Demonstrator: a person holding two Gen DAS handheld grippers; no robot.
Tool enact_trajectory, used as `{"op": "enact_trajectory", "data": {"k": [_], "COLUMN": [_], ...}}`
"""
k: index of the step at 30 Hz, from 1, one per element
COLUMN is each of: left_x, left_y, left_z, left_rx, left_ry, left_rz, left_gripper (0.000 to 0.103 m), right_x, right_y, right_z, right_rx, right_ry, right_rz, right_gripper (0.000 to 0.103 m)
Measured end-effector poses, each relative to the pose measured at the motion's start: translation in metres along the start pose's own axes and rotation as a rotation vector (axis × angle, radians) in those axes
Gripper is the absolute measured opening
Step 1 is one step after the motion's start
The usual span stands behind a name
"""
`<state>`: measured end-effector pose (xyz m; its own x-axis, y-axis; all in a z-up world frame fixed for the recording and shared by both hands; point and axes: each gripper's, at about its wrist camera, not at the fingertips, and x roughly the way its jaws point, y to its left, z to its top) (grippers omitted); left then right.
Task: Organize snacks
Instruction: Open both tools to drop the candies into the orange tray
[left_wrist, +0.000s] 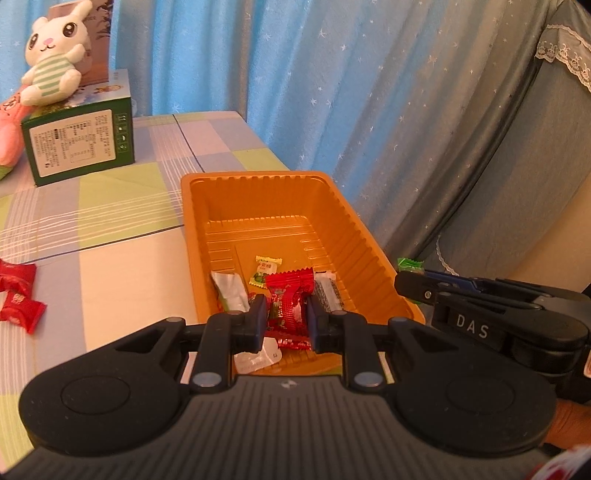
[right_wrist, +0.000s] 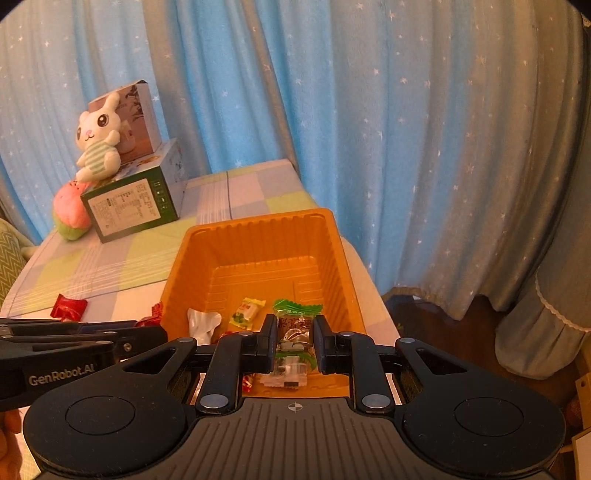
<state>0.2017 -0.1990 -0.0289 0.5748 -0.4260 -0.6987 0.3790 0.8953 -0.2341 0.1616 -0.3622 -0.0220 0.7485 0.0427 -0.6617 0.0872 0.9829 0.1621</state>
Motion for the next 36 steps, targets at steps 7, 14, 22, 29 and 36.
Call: {"op": "enact_trajectory", "data": {"k": [7, 14, 22, 29, 36], "left_x": [0.025, 0.042, 0.018, -0.001, -0.018], "left_y": [-0.001, 0.008, 0.043, 0.061, 0.072], "left_z": [0.009, 0.01, -0.002, -0.016, -0.025], "left_rx": [0.024, 0.031, -0.012, -0.044, -0.058], "left_ry": [0.019, 0.046, 0.028, 0.014, -0.003], "left_rz": [-0.015, -0.014, 0.054, 0.101, 0.134], "left_gripper": [0.02, 0.046, 0.059, 0.061, 0.063], "right_x": [0.018, 0.024, 0.026, 0.03, 0.026], "right_y": [-0.007, -0.01, -0.008, 0.0, -0.006], "right_z": [0.005, 0.008, 0.007, 0.012, 0.019], "right_rx": [0.013, 0.025, 0.044, 0.08, 0.146], "right_ry": [0.012, 0.015, 0.025, 0.016, -0.011], "right_rz": [-0.006, -0.006, 0.028, 0.087, 0.098], "right_gripper": [0.021, 0.021, 0.021, 0.021, 0.064]}}
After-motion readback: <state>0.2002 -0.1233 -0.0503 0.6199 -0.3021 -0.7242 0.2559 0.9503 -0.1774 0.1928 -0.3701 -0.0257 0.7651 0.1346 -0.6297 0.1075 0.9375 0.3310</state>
